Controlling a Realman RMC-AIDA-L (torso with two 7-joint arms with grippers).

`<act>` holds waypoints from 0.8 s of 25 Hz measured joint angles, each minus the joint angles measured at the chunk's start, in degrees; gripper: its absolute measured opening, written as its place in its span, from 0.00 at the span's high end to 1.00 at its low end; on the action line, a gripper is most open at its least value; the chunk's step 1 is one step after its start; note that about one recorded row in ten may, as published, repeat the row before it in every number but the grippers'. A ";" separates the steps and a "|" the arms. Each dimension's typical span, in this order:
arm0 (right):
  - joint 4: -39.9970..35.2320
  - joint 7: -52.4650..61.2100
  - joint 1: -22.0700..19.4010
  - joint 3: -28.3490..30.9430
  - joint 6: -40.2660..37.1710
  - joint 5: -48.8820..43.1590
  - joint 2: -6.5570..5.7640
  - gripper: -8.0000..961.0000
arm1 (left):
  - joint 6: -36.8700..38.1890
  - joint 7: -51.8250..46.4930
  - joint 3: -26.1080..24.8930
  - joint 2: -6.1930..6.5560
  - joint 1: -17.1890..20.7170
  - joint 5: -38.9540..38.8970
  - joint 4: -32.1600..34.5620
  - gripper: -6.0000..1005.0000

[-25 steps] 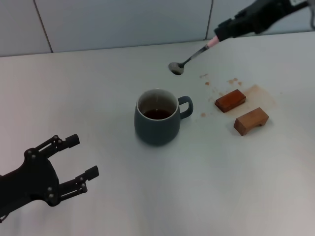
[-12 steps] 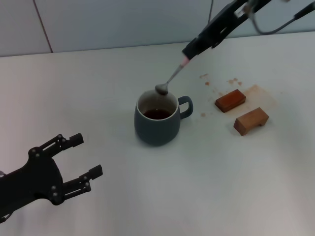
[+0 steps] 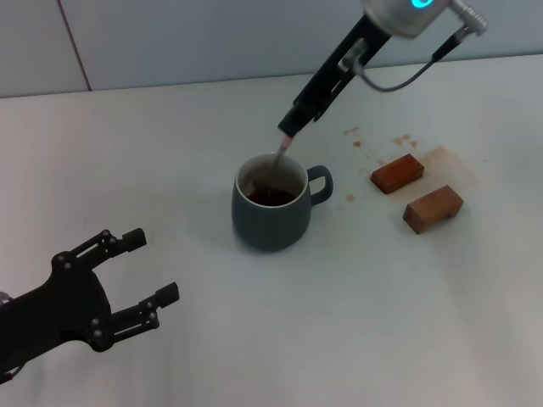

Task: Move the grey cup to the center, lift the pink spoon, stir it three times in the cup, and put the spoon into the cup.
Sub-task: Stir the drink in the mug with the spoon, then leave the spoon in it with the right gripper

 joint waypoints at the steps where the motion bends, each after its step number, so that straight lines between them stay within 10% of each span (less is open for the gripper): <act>1: 0.00 0.00 0.00 0.00 0.00 0.00 0.00 0.86 | -0.10 0.00 0.03 0.00 -0.01 0.00 -0.04 0.17; 20: 4.17 -1.28 3.58 -2.56 3.28 -7.56 1.85 0.86 | -0.86 0.15 0.73 -0.03 -0.16 0.00 -0.72 0.17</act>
